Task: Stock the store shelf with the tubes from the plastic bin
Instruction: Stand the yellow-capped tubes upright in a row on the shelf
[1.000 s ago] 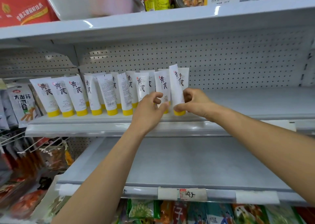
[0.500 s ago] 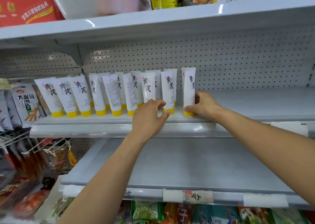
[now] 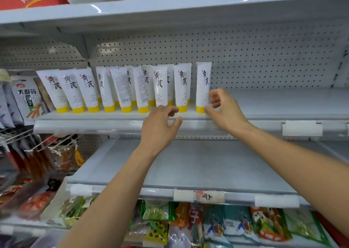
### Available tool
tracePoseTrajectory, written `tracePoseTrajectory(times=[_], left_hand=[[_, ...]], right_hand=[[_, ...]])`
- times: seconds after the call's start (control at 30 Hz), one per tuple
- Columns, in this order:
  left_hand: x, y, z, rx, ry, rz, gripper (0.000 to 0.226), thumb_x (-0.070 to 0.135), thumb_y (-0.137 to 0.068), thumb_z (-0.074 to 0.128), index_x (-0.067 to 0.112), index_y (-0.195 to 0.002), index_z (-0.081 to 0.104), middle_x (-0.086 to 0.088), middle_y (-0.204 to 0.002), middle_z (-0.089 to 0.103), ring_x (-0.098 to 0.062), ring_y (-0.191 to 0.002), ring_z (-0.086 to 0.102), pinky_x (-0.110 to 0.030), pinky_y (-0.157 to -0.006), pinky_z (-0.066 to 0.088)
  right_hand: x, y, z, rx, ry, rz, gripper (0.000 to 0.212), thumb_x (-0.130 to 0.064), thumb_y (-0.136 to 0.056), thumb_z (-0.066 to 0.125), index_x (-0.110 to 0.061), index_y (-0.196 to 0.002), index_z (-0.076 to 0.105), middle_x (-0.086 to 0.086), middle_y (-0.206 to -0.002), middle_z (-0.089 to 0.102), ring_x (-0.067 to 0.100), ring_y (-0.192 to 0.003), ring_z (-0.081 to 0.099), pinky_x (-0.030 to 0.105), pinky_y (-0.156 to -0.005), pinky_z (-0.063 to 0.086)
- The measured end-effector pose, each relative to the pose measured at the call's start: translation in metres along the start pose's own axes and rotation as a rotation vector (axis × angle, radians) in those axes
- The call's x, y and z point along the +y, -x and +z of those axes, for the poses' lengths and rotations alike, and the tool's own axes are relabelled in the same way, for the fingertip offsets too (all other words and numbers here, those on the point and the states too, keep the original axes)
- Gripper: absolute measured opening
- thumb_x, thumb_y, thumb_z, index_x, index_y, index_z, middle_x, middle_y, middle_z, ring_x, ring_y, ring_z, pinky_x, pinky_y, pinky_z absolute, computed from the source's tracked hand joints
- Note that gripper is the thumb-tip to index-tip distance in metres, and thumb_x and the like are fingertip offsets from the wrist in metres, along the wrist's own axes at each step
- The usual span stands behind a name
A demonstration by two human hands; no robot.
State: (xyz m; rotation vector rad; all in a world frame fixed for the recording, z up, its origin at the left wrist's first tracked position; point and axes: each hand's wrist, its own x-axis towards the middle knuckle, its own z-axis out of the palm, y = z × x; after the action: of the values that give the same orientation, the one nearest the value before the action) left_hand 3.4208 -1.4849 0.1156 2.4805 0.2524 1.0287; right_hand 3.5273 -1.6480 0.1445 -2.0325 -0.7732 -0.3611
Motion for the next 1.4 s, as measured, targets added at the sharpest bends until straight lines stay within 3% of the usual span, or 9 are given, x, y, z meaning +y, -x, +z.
tracePoseTrajectory(times=[0.2, 0.37, 0.57, 0.77, 0.93, 1.17, 1.3, 1.4], left_hand=[[0.005, 0.065, -0.012, -0.019, 0.023, -0.133, 0.024, 0.031, -0.089, 0.062, 0.025, -0.112, 0.064, 0.008, -0.103, 0.064, -0.011, -0.089, 0.059, -0.037, -0.086, 0.051], [-0.030, 0.139, -0.031, -0.100, 0.003, -0.311, 0.027, 0.035, -0.090, 0.062, 0.025, -0.115, 0.063, 0.008, -0.099, 0.065, -0.011, -0.086, 0.061, -0.037, -0.082, 0.053], [-0.112, 0.227, -0.061, -0.299, -0.243, -0.398, 0.029, 0.038, -0.088, 0.061, 0.025, -0.114, 0.062, 0.006, -0.102, 0.067, -0.016, -0.091, 0.063, -0.035, -0.081, 0.051], [-0.225, 0.282, -0.091, -0.353, -0.172, -0.698, 0.029, 0.034, -0.091, 0.060, 0.021, -0.117, 0.062, 0.005, -0.103, 0.066, -0.016, -0.090, 0.064, -0.032, -0.079, 0.051], [-0.338, 0.309, -0.105, -0.414, -0.105, -0.958, 0.026, 0.033, -0.090, 0.061, 0.021, -0.113, 0.064, 0.004, -0.102, 0.068, -0.018, -0.085, 0.065, -0.036, -0.075, 0.056], [-0.477, 0.357, -0.075, -0.509, -0.030, -1.202, 0.032, 0.030, -0.090, 0.064, 0.015, -0.117, 0.063, -0.007, -0.112, 0.068, -0.026, -0.108, 0.061, -0.027, -0.087, 0.044], [-0.542, 0.385, -0.043, -0.583, -0.041, -1.256, 0.044, 0.026, -0.088, 0.065, 0.008, -0.127, 0.054, -0.012, -0.124, 0.060, -0.030, -0.117, 0.054, -0.030, -0.093, 0.040], [-0.582, 0.401, -0.015, -0.624, -0.104, -1.196, 0.053, 0.017, -0.087, 0.063, 0.004, -0.134, 0.043, -0.021, -0.129, 0.050, -0.037, -0.120, 0.049, -0.037, -0.096, 0.038]], right_hand=[[-0.006, 0.055, 0.009, -0.115, 0.114, -0.230, 0.026, -0.018, -0.086, 0.061, -0.019, -0.112, 0.057, -0.004, -0.104, 0.061, 0.013, -0.092, 0.057, 0.036, -0.085, 0.050], [-0.012, 0.101, 0.054, -0.347, 0.160, -0.327, 0.025, -0.017, -0.088, 0.059, -0.018, -0.112, 0.057, -0.003, -0.107, 0.060, 0.014, -0.096, 0.056, 0.041, -0.086, 0.049], [-0.041, 0.144, 0.149, -0.652, 0.182, -0.401, 0.026, -0.025, -0.089, 0.059, -0.020, -0.115, 0.058, -0.003, -0.107, 0.062, 0.013, -0.094, 0.056, 0.034, -0.083, 0.049], [-0.078, 0.168, 0.286, -0.906, 0.133, -0.422, 0.022, -0.026, -0.085, 0.061, -0.020, -0.107, 0.061, 0.000, -0.105, 0.065, 0.019, -0.094, 0.060, 0.038, -0.083, 0.050], [-0.080, 0.189, 0.425, -1.126, 0.072, -0.233, 0.017, -0.020, -0.084, 0.062, -0.020, -0.101, 0.062, -0.001, -0.093, 0.066, 0.018, -0.086, 0.062, 0.038, -0.078, 0.052], [-0.017, 0.249, 0.573, -1.352, 0.237, 0.161, 0.016, -0.020, -0.084, 0.063, -0.011, -0.095, 0.058, 0.009, -0.097, 0.061, 0.030, -0.095, 0.061, 0.032, -0.073, 0.045], [0.024, 0.280, 0.626, -1.405, 0.376, 0.380, 0.025, -0.023, -0.084, 0.064, -0.008, -0.101, 0.053, 0.012, -0.102, 0.058, 0.031, -0.099, 0.061, 0.028, -0.067, 0.039], [0.052, 0.299, 0.659, -1.349, 0.420, 0.567, 0.039, -0.018, -0.084, 0.065, -0.001, -0.118, 0.056, 0.016, -0.119, 0.061, 0.031, -0.110, 0.060, 0.029, -0.073, 0.044]])
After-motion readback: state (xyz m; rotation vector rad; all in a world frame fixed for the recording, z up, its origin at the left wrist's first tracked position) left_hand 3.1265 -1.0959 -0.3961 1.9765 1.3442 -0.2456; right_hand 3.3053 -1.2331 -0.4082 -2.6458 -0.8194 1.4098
